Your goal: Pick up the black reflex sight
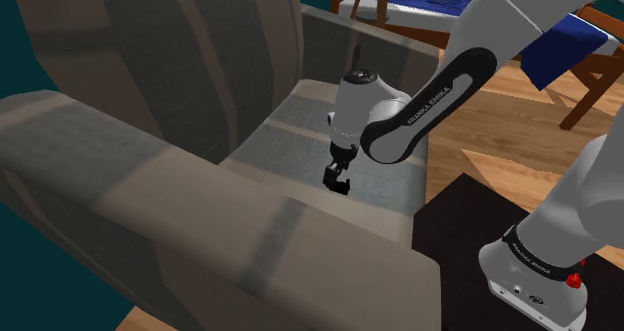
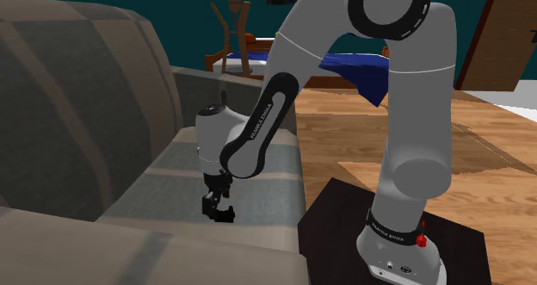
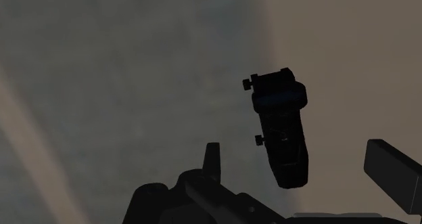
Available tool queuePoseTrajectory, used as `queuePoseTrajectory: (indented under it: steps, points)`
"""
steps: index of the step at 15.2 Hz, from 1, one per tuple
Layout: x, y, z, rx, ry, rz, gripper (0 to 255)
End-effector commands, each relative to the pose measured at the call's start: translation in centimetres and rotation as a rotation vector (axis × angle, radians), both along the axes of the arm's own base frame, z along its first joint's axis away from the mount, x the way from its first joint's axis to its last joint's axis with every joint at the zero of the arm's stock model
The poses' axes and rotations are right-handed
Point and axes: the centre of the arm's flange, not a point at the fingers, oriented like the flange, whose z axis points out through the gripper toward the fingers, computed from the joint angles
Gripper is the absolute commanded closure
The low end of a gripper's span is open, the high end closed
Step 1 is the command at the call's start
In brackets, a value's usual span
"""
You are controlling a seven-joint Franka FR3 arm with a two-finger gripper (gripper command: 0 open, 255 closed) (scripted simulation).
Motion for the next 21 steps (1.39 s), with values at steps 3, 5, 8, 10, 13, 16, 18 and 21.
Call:
queuePoseTrajectory:
  steps: [3,5,8,10,13,16,18,21]
  points:
    - [0.0,0.0,-2.5,0.0,0.0,0.001,0]
    - [0.0,0.0,-2.5,0.0,0.0,0.001,0]
    - [0.0,0.1,-2.5,0.0,0.0,0.001,255]
    - [0.0,0.1,-2.5,0.0,0.0,0.001,255]
    - [0.0,0.1,-2.5,0.0,0.0,0.001,255]
    - [0.0,0.0,-2.0,0.0,0.0,0.001,255]
    - [0.0,0.0,-1.0,0.0,0.0,0.001,255]
    - [0.0,0.0,0.6,0.0,0.0,0.001,255]
